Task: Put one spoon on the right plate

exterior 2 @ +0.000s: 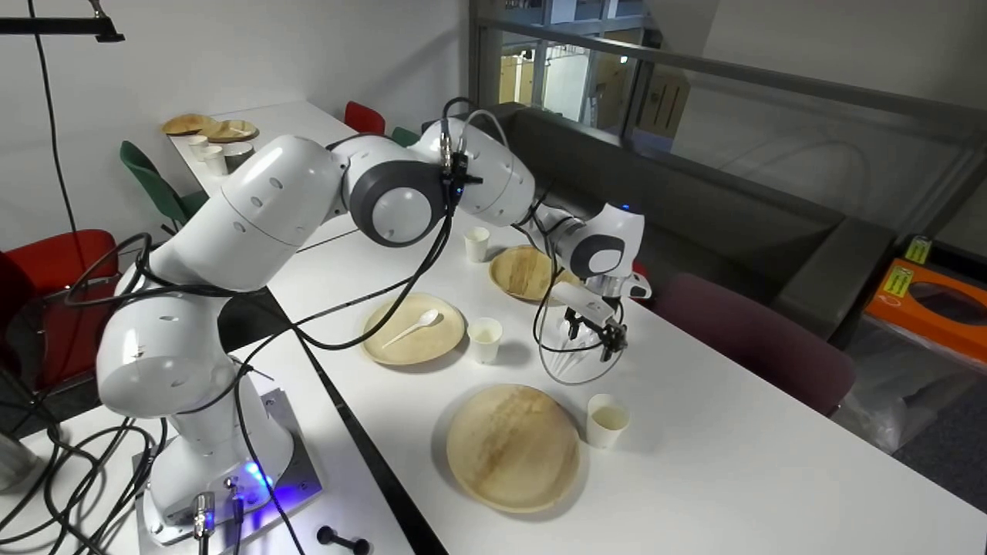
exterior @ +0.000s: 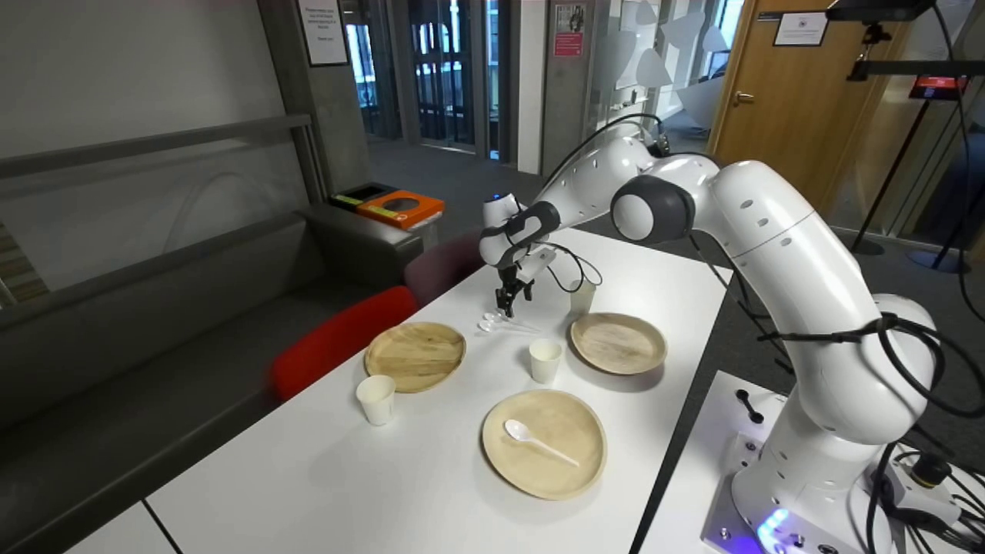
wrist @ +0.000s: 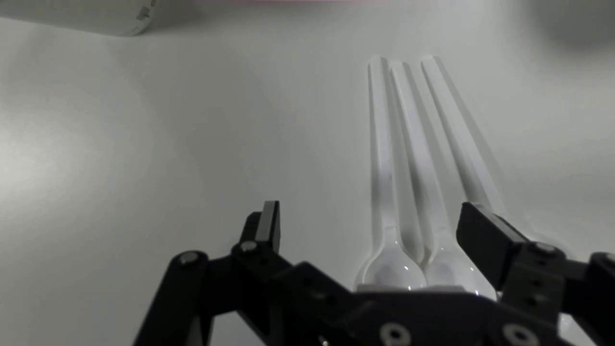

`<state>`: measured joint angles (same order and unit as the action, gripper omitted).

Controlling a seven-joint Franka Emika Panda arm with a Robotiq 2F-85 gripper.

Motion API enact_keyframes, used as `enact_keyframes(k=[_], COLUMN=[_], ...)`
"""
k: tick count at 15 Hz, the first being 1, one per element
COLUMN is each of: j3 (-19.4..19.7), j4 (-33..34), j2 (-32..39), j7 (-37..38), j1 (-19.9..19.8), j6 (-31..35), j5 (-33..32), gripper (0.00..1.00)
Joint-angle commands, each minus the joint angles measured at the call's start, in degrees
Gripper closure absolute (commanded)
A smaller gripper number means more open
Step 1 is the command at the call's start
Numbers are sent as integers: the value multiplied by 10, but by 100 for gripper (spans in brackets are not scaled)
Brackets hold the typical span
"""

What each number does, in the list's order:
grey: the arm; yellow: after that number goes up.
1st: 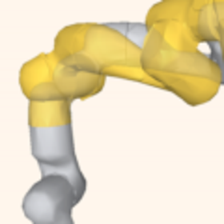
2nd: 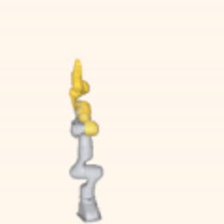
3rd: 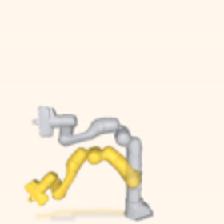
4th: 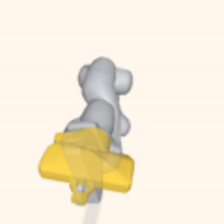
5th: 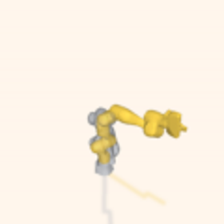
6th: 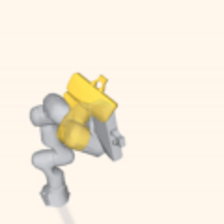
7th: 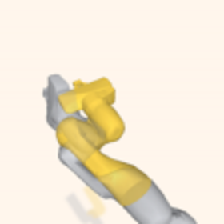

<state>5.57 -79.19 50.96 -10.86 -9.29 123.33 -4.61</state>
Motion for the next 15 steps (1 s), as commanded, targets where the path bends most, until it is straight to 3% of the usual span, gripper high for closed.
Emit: enact_keyframes(k=[1, 5, 6, 9, 15], j3=[-12, -12, -13, -12, -12], j4=[-3, -3, -3, -3, -4], j2=[4, 8, 8, 7, 5], j7=[-4, -6, -6, -7, -7], j1=[-15, -18, -19, -21, -26], j6=[14, 15, 15, 15, 15], j5=[12, 16, 17, 17, 19], gripper=[0, 0, 21, 40, 87])
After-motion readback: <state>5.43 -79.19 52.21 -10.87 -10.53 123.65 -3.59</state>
